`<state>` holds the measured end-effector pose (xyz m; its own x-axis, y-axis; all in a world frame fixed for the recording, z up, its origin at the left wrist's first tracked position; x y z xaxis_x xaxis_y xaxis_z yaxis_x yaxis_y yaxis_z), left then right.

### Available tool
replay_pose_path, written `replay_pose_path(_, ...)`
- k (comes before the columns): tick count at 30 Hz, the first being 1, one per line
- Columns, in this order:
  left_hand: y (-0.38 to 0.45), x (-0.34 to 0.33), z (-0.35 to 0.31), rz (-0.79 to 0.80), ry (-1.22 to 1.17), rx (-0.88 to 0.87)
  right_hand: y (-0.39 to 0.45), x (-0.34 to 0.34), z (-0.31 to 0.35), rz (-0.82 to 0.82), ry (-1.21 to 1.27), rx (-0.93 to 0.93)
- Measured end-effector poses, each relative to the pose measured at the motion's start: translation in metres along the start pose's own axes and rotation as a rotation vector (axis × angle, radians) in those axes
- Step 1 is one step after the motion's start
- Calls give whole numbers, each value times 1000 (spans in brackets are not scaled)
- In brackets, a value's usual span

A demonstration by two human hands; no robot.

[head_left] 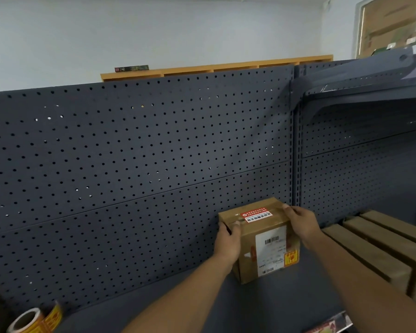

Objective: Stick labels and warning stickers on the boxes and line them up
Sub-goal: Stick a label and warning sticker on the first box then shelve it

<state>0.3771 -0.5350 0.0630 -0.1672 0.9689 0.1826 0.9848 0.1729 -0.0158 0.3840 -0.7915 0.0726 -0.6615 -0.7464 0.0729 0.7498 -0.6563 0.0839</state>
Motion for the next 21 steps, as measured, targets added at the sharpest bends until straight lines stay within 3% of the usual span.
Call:
replay_pose_path(10,11,-5,0,-8,21,12,-4,4,5,-45,-8,-23)
replay_pose_path(14,7,6,-3,-34,90,-40,-18,17,25,-108,-1,115)
replay_pose_path(21,-21,33,-25,-114,369,-379,-67,25,71,-22,-290,483)
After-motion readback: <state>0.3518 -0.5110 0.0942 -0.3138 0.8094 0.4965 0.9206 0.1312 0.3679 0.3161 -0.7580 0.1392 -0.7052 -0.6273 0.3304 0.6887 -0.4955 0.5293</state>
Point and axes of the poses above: each hand's wrist, its own y-axis towards the middle knuckle, its own x-axis out of the back of the hand, z = x × y, the point moved 8 cm from there along y, towards the middle knuckle, and after that the axes turned 13 degrees about -z, right-handed, at the moved point
